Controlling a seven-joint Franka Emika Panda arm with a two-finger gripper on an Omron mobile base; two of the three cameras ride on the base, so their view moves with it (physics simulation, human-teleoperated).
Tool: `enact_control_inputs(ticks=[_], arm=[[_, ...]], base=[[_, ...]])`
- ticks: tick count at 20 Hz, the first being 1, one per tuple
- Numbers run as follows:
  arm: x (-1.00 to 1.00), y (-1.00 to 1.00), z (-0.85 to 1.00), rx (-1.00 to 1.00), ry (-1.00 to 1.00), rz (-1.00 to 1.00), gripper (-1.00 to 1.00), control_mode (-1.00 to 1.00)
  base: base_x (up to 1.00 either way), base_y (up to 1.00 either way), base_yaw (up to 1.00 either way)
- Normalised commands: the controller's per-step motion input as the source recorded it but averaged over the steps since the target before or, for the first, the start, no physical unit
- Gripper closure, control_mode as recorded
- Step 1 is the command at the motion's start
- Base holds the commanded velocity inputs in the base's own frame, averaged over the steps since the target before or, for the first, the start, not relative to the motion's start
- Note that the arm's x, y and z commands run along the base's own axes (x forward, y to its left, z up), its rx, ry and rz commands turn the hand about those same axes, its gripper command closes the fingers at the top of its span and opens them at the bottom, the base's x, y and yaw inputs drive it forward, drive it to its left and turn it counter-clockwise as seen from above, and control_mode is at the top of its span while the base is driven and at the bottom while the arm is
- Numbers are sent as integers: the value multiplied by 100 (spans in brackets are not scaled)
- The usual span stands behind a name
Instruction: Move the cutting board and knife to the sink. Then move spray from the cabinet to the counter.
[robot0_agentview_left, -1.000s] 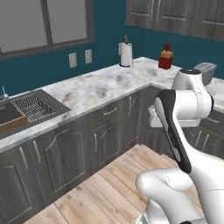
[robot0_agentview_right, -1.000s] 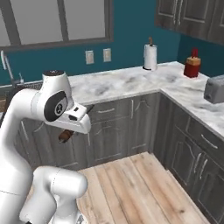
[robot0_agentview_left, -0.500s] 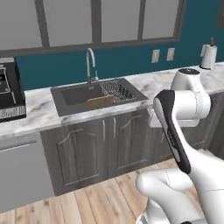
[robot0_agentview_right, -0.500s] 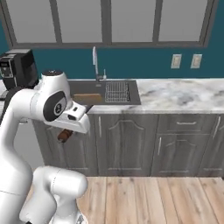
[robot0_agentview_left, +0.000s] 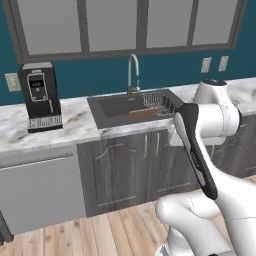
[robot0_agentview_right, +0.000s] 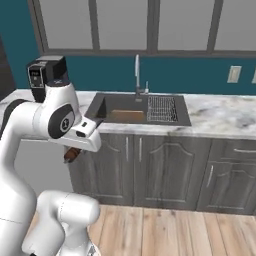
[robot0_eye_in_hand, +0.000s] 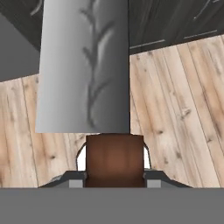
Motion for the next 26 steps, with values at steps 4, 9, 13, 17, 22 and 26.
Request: enact_control_inputs(ticks=[4,9,13,17,22,26], arm=[[0,0,0,0,0,0,100,100],[0,0,0,0,0,0,100,100],[0,0,0,0,0,0,100,100],[0,0,0,0,0,0,100,100],[0,0,0,0,0,0,100,100],[0,0,0,0,0,0,100,100]], base=[[63,59,16],[70,26,9],[80,0,0],[60,-1,-1],[51,-1,-1],[45,-15,0]])
